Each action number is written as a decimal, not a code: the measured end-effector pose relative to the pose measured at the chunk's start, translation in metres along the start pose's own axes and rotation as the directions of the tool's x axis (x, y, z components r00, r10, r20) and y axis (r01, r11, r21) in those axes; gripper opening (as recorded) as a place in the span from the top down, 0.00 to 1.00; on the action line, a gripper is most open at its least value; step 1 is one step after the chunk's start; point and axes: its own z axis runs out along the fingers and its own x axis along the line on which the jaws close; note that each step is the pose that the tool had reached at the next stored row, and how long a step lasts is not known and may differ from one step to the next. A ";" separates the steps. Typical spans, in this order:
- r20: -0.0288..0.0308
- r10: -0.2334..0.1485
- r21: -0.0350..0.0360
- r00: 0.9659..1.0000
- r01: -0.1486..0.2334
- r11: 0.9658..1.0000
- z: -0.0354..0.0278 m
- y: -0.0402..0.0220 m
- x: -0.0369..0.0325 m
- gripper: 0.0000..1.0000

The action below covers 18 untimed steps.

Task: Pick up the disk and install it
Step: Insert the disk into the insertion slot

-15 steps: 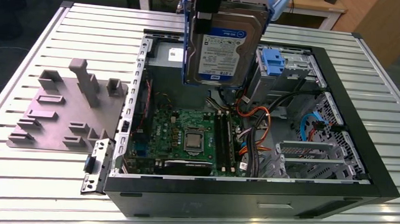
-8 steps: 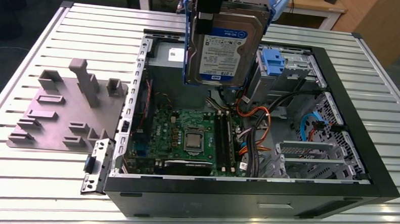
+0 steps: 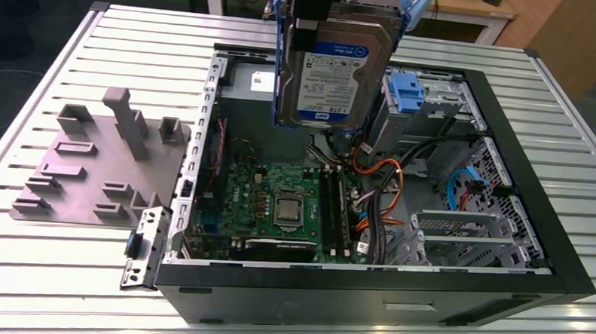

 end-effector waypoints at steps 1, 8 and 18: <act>0.000 0.000 0.000 1.000 0.000 1.000 0.0001 0.0000 0.0008 0.63; 0.000 0.000 0.000 1.000 0.000 1.000 0.0007 -0.0002 0.0112 0.63; -0.001 0.000 0.000 1.000 0.000 1.000 0.0033 -0.0137 0.0240 0.63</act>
